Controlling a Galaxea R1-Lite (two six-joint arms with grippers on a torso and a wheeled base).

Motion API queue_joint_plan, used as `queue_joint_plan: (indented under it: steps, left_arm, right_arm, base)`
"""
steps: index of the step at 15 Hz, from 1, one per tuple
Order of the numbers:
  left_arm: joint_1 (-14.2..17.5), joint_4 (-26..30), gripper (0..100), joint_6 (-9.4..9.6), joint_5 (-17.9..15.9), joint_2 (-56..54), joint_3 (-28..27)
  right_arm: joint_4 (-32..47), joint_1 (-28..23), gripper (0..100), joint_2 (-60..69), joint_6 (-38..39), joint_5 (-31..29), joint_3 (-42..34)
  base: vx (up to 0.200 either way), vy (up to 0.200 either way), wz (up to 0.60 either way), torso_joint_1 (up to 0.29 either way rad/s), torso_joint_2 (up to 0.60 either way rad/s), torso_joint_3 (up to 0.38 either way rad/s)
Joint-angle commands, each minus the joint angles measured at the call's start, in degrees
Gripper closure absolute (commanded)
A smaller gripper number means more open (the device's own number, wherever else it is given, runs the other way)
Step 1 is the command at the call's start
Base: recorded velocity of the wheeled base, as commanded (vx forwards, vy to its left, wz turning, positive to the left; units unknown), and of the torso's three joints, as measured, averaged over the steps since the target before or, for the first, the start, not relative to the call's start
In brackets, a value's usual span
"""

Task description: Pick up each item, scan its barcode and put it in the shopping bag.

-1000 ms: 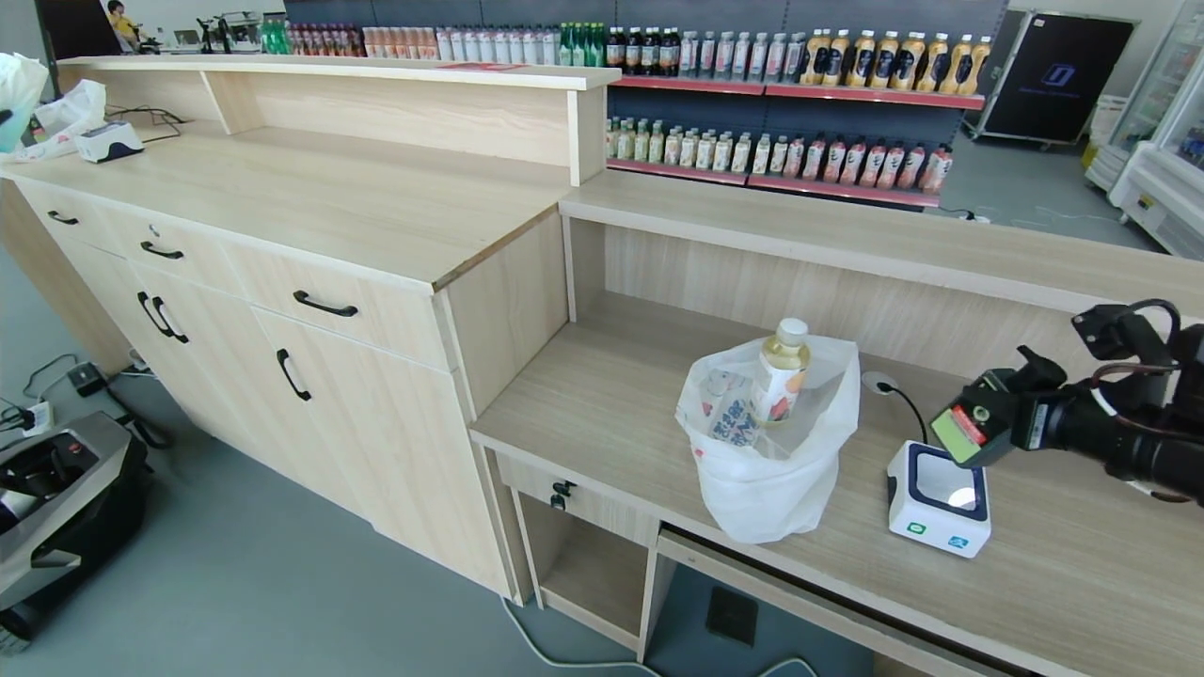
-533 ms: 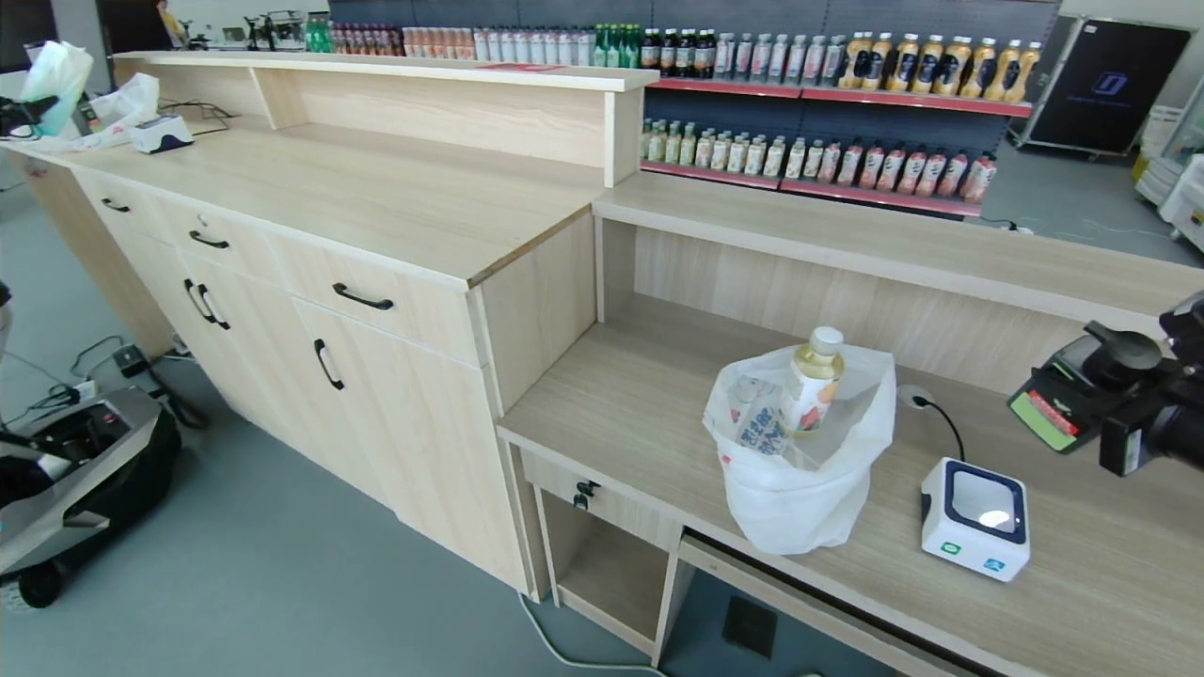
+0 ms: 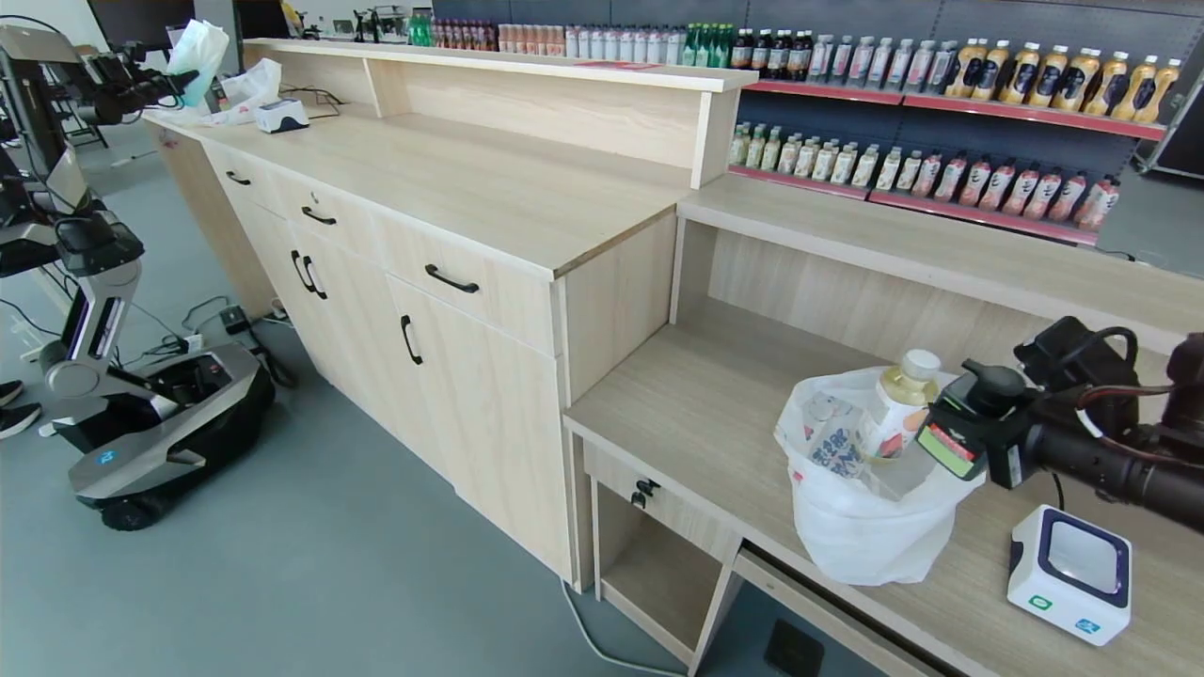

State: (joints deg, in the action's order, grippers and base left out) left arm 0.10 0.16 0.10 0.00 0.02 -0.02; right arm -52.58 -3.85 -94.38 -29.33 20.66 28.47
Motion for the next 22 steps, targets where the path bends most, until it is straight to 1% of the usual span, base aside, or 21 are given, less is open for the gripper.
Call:
queue_joint_plan:
  steps: [1, 5, 10, 16, 22]
  left_arm:
    - [0.0, 0.0, 0, -0.01, 0.0, 0.0, 0.0]
    - [0.0, 0.0, 0, -0.01, 0.0, 0.0, 0.0]
    - [0.0, 0.0, 0, -0.01, 0.0, 0.0, 0.0]
    - [0.0, 0.0, 0, -0.01, 0.0, 0.0, 0.0]
    - [0.0, 0.0, 0, -0.01, 0.0, 0.0, 0.0]
  right_arm:
    - [-4.0, 3.1, 100, -12.8, 2.1, 0.1, 2.1]
    - [-6.5, 6.7, 100, -21.3, 6.7, 0.1, 5.5]
    - [-11.8, 8.9, 100, -28.2, 6.6, -0.3, 9.2]
    - [-11.1, 8.8, 100, -30.8, 6.5, -3.6, 8.6]
    - [-12.1, 5.9, 100, -33.6, 6.8, -3.7, 8.4]
  base:
    - [0.0, 0.0, 0.0, 0.0, 0.0, 0.0]
    - [0.0, 0.0, 0.0, 0.0, 0.0, 0.0]
    - [0.0, 0.0, 0.0, 0.0, 0.0, 0.0]
    - [0.0, 0.0, 0.0, 0.0, 0.0, 0.0]
    - [0.0, 0.0, 0.0, 0.0, 0.0, 0.0]
